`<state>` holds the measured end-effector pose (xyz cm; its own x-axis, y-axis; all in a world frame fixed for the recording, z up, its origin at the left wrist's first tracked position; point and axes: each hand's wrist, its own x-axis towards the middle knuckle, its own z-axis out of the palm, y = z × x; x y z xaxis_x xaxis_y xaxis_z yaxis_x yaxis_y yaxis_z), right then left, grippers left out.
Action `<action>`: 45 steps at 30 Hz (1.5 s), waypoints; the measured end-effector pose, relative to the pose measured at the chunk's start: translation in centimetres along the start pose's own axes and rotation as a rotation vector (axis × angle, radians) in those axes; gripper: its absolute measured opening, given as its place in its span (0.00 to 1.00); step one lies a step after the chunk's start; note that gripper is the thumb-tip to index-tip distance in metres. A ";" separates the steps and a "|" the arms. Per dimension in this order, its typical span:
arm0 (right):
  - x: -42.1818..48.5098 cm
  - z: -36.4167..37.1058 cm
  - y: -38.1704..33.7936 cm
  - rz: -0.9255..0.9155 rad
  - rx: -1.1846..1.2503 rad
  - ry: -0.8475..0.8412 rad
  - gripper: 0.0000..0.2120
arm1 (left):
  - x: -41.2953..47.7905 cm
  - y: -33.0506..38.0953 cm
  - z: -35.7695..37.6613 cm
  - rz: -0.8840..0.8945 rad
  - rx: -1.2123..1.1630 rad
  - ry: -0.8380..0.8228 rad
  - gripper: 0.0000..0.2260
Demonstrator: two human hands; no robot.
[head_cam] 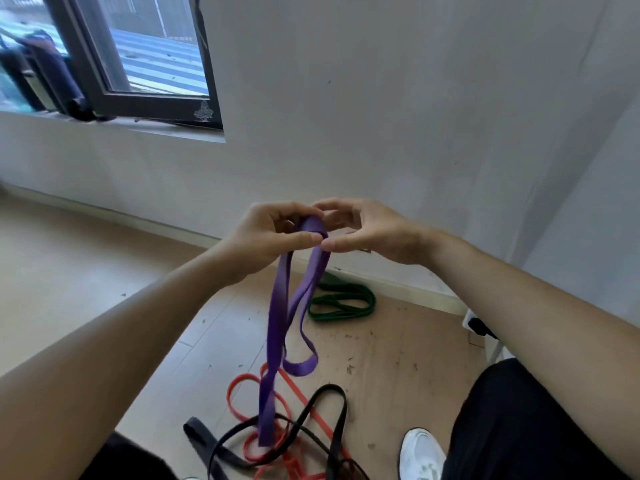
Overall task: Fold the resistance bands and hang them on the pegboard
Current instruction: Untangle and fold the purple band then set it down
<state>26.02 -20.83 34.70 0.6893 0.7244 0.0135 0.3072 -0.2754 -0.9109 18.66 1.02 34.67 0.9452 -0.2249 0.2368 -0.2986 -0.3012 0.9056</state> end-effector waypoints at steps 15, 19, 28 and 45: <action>-0.5 1.1 -2.6 -0.167 -0.018 0.197 0.11 | -0.4 -1.9 -0.2 -0.086 0.063 -0.070 0.16; -1.3 0.1 -2.9 -0.185 0.036 0.234 0.08 | -0.2 -2.9 0.8 -0.118 0.038 -0.079 0.11; -2.6 -3.2 -2.7 -0.178 0.281 0.320 0.06 | 0.5 -3.0 0.6 -0.147 -0.010 -0.061 0.11; -1.6 -0.4 0.8 0.127 -0.117 -0.069 0.18 | 1.0 -0.9 0.4 -0.018 -0.205 0.039 0.21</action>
<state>25.41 -22.40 34.11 0.6823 0.7193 -0.1307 0.2970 -0.4361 -0.8495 19.81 0.72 34.01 0.9557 -0.1840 0.2297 -0.2521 -0.1093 0.9615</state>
